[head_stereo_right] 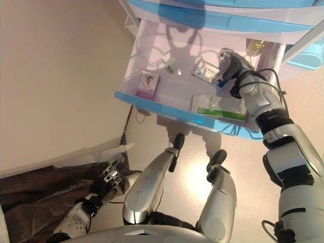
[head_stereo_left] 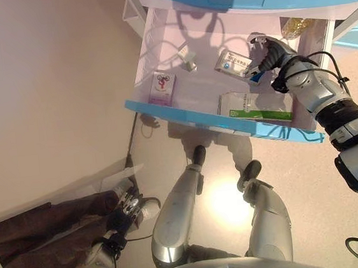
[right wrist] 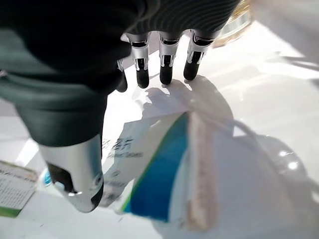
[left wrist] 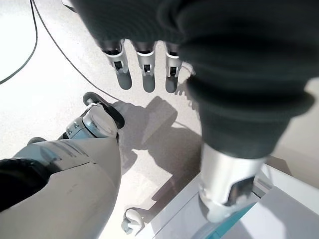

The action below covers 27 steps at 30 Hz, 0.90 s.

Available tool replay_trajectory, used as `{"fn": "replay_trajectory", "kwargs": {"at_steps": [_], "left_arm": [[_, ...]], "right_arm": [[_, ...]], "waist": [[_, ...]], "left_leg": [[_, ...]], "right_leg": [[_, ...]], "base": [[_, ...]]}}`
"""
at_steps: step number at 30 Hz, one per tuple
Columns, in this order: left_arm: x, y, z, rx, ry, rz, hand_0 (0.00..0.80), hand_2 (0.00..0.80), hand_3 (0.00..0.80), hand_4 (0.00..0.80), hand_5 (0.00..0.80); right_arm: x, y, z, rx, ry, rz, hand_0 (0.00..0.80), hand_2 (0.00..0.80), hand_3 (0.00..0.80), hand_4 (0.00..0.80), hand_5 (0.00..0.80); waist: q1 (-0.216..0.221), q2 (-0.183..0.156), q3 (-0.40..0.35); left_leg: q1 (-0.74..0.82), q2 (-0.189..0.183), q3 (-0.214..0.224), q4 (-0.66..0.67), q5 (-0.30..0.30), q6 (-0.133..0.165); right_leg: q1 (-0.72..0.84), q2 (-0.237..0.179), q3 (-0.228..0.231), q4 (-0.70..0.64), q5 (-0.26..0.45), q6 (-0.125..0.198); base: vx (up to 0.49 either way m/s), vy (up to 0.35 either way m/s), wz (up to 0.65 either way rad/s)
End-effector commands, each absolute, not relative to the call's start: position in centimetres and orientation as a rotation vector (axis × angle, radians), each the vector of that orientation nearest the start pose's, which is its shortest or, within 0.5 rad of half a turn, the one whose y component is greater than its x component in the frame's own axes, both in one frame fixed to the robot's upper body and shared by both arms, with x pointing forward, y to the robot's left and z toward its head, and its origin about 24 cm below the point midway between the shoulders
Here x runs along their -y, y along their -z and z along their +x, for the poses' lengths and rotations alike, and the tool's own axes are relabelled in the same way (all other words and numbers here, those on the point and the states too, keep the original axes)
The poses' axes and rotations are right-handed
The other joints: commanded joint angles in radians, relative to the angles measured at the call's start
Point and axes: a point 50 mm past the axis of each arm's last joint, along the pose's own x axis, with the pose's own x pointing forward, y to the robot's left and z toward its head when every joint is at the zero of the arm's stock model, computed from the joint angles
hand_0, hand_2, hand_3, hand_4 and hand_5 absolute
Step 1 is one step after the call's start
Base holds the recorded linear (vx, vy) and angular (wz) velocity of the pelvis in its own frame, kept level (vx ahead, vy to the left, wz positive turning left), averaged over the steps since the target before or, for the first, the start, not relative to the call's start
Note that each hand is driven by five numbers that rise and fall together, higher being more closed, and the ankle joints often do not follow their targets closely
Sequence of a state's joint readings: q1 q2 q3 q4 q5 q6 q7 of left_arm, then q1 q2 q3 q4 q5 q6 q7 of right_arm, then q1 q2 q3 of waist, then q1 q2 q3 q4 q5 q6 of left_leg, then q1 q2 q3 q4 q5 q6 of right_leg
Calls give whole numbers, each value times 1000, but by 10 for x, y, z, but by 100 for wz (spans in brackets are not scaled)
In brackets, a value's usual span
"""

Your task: Open the drawer and pick up the medicine

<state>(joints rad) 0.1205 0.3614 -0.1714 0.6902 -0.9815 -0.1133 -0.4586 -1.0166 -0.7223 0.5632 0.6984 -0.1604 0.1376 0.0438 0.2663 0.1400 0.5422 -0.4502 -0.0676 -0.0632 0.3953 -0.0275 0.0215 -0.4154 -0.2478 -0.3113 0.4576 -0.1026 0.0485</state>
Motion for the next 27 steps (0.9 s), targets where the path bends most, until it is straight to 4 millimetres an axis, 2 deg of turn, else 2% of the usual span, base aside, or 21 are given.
{"fn": "replay_trajectory", "kwargs": {"at_steps": [1,8,13,22,27], "left_arm": [[-236,103,129,-580,21,-601,0,0,0,0,0],[-235,101,135,-574,23,-598,0,0,0,0,0],[-237,103,135,-579,12,-595,0,0,0,0,0],[-234,103,138,-575,25,-595,0,0,0,0,0],[-231,104,140,-578,21,-593,0,0,0,0,0]], "right_arm": [[189,-183,395,51,-171,-1153,0,0,0,0,0],[173,-186,395,70,-208,-1195,0,0,0,0,0],[169,-184,397,36,-214,-1211,0,0,0,0,0],[177,-164,402,-84,-171,-1315,0,0,0,0,0],[196,-155,405,-136,-39,-1337,0,0,0,0,0]], "waist": [[25,-12,-22],[29,-22,-22],[33,-28,-22],[45,-24,-22],[55,-14,-22]], "left_leg": [[25,-18,46,-68,-61,18],[29,-13,46,-72,-58,16],[24,-11,42,-68,-59,15],[10,-12,35,-55,-62,15],[0,-15,29,-49,-65,18]], "right_leg": [[6,32,-7,104,-97,-3],[12,34,-10,104,-97,-1],[8,37,-11,112,-100,-2],[-2,33,-17,126,-106,-6],[-8,32,-19,130,-108,-9]], "base": [[0,0,0],[0,0,0],[11,-9,4],[1,-1,0],[0,0,0]]}}
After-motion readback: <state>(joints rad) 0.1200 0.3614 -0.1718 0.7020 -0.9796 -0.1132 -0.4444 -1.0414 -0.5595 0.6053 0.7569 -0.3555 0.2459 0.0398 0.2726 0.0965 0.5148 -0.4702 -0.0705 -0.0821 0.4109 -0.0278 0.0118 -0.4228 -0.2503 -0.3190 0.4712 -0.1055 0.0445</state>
